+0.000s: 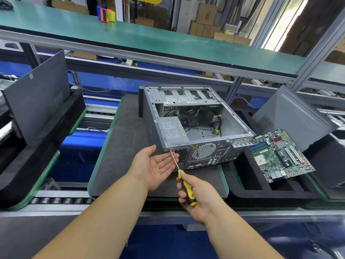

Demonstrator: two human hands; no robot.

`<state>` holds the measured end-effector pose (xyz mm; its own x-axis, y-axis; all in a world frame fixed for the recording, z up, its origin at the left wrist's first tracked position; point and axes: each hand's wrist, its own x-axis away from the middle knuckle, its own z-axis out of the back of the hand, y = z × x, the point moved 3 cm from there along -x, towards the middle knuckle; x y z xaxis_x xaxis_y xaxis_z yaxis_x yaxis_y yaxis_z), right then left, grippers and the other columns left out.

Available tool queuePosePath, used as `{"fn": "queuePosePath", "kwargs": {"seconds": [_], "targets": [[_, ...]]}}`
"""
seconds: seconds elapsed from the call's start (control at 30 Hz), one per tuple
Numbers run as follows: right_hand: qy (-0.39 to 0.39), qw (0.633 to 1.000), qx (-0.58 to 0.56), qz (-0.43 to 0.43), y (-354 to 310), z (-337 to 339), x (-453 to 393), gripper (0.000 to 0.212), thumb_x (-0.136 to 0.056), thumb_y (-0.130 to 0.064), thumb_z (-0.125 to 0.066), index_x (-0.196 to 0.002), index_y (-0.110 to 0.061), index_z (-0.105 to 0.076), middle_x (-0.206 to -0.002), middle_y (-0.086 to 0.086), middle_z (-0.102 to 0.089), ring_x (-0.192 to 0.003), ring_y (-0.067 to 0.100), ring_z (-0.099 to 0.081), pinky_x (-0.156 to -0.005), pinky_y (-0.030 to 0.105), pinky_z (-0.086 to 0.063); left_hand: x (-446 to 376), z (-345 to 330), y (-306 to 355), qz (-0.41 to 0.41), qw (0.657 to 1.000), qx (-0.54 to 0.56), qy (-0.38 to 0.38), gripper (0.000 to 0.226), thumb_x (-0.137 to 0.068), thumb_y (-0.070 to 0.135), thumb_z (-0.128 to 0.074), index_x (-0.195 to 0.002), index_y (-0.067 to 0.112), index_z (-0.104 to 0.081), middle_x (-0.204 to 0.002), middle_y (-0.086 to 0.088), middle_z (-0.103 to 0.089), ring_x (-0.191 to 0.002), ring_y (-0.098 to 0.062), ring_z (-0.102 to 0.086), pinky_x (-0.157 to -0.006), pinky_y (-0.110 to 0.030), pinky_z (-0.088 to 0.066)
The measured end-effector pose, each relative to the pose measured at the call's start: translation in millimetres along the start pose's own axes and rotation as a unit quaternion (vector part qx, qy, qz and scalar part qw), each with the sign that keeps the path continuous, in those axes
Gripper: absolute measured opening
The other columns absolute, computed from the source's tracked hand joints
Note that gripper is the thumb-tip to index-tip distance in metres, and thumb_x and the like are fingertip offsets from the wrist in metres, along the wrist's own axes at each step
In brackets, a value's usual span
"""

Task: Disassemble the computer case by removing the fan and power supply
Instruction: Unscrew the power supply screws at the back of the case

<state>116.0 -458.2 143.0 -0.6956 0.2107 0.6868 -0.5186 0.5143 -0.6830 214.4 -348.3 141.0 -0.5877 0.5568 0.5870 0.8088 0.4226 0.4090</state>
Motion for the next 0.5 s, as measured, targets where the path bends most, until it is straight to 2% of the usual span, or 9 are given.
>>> {"fn": "queuePosePath", "kwargs": {"seconds": [0.13, 0.23, 0.3, 0.5], "targets": [[-0.031, 0.998, -0.047, -0.025, 1.4, -5.3, 0.5, 0.024, -0.094, -0.029, -0.064, -0.087, -0.006, -0.065, -0.062, 0.003, -0.054, -0.043, 0.009, -0.043, -0.041, 0.019, -0.038, 1.1, 0.7, 0.2, -0.001, 1.000, -0.001, 0.004, 0.059, -0.099, 0.045, -0.040, -0.115, -0.006, -0.064, -0.111, -0.019, -0.071, -0.107, -0.027, -0.068, -0.099, -0.034, -0.048], [-0.057, 0.994, -0.077, -0.053, 1.3, -5.5, 1.2, 0.039, -0.100, -0.035, -0.051, -0.092, 0.000, -0.065, -0.064, 0.005, -0.052, -0.044, 0.009, -0.042, -0.041, 0.019, -0.037, 1.4, 0.6, -0.8, -0.003, 1.000, -0.007, 0.006, 0.058, -0.099, 0.046, -0.041, -0.115, -0.005, -0.064, -0.110, -0.019, -0.072, -0.108, -0.027, -0.067, -0.099, -0.035, -0.048], [-0.063, 0.993, -0.078, -0.055, 1.2, -4.3, 0.7, 0.040, -0.101, -0.032, -0.046, -0.094, 0.002, -0.067, -0.064, 0.005, -0.054, -0.045, 0.009, -0.043, -0.042, 0.019, -0.038, 1.0, 0.6, -1.4, -0.005, 1.000, -0.010, 0.007, 0.058, -0.098, 0.046, -0.041, -0.116, -0.004, -0.064, -0.110, -0.018, -0.072, -0.109, -0.028, -0.066, -0.100, -0.036, -0.048], [-0.040, 0.997, -0.057, -0.028, 4.4, -3.3, 0.0, 0.036, -0.101, -0.029, -0.053, -0.097, 0.001, -0.071, -0.068, 0.008, -0.062, -0.052, 0.013, -0.056, -0.048, 0.022, -0.049, 2.7, -0.5, -4.3, 0.002, 1.000, -0.014, -0.006, 0.068, -0.096, 0.057, -0.041, -0.117, -0.003, -0.064, -0.113, -0.018, -0.071, -0.110, -0.030, -0.066, -0.095, -0.041, -0.050]]}}
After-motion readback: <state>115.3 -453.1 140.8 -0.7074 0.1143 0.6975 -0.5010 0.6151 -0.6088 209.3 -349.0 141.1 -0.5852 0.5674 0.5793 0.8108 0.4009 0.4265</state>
